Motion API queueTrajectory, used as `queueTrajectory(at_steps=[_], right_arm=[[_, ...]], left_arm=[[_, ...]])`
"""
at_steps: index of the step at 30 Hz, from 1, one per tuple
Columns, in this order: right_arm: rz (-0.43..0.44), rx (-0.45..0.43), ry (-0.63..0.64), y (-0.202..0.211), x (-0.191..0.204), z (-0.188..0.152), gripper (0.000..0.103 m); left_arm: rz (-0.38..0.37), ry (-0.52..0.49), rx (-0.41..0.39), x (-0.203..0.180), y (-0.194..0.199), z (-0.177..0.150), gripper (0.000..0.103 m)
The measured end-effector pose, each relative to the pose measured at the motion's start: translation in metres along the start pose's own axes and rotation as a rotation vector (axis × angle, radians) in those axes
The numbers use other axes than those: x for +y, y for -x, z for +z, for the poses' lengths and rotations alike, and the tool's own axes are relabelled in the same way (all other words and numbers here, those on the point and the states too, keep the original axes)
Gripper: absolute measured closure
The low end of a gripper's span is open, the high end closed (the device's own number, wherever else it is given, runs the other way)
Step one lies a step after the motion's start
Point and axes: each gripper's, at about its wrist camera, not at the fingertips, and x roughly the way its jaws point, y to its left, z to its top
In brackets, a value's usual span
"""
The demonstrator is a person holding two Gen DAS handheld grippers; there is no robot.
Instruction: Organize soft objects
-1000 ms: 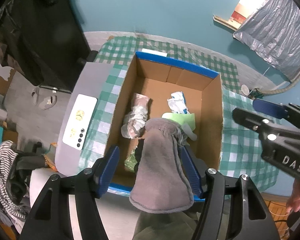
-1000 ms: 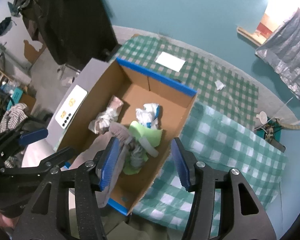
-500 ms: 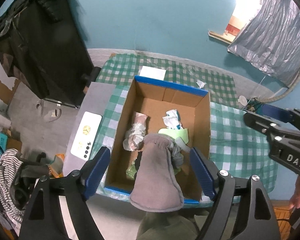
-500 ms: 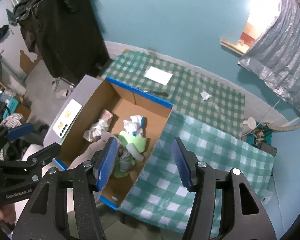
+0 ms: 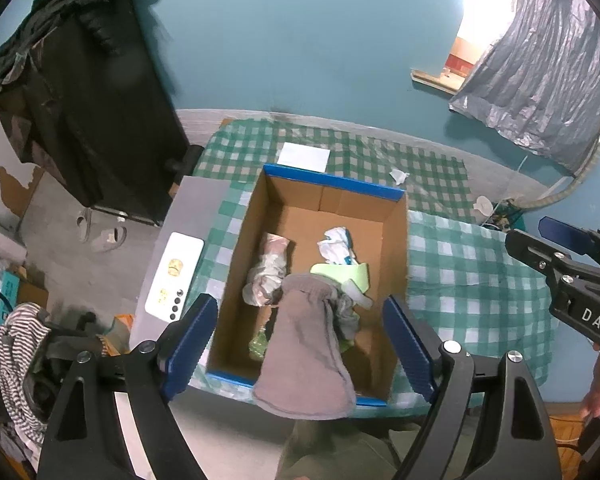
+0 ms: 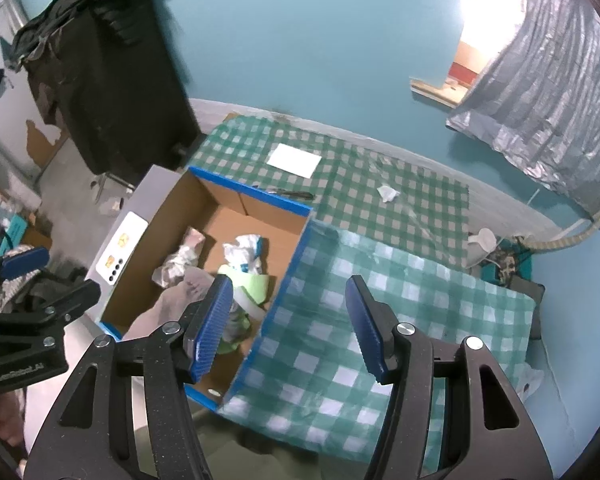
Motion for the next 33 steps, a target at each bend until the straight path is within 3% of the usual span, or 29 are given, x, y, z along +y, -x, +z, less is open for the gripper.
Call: queueTrajectory(at_steps=[12, 33], right_arm=[[-0.011, -0.033, -0.039, 0.016, -0.02, -0.002, 0.045], [-0.009, -0.027, -0.046, 0.016, -0.034, -0.004, 0.045]], left_arm=[[-0.021, -0.002, -0.057, -0.017, 0.014, 0.003, 0.016], [-0.009, -0.007, -0.057, -0.028, 0.015, 0.005, 0.016]])
